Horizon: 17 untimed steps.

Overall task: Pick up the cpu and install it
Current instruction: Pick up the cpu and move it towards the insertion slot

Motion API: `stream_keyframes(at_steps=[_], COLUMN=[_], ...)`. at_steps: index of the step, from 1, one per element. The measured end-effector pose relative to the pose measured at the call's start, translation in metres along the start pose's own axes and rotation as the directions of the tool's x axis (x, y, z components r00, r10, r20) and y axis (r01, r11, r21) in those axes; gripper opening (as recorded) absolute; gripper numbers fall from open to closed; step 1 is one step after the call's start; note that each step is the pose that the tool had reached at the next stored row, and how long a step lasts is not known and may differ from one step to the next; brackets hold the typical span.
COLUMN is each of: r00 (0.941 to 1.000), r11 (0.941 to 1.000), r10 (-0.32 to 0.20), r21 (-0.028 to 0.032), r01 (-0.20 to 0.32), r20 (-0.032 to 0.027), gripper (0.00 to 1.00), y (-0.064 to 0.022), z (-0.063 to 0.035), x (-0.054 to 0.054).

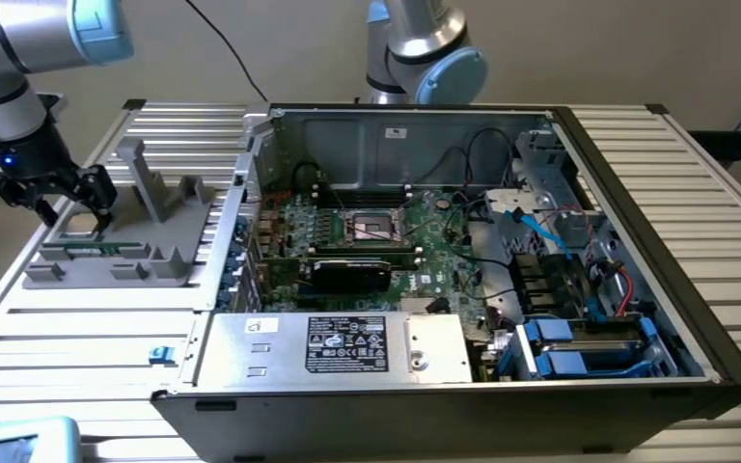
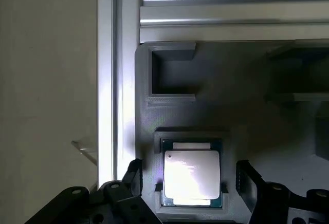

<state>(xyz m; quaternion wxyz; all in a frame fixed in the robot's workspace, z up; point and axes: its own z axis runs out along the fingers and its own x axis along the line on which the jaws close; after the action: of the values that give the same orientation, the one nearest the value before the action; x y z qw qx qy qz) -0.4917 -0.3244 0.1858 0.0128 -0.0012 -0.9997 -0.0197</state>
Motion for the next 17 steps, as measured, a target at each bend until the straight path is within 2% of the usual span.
stream_keyframes(at_steps=[3, 4, 9, 14, 17], r00=[1.0, 1.0, 1.0, 1.0, 1.0], r11=[1.0, 1.0, 1.0, 1.0, 0.9999], r10=[0.0, 0.0, 0.0, 0.0, 0.0], r21=[-0.0002, -0.0002, 0.0007, 0.0087, 0.0102], r01=[0.0, 0.0, 0.0, 0.0, 0.0], r20=[0.0006, 0.0005, 0.0001, 0.0011, 0.0022], gripper=[0.8, 0.74, 0.74, 0.74, 0.74], y=[0.0, 0.0, -0.0001, -0.0001, 0.0], z=[0.0004, 0.0004, 0.0005, 0.0008, 0.001], x=[-0.0006, -0.0007, -0.0014, -0.0014, -0.0014])
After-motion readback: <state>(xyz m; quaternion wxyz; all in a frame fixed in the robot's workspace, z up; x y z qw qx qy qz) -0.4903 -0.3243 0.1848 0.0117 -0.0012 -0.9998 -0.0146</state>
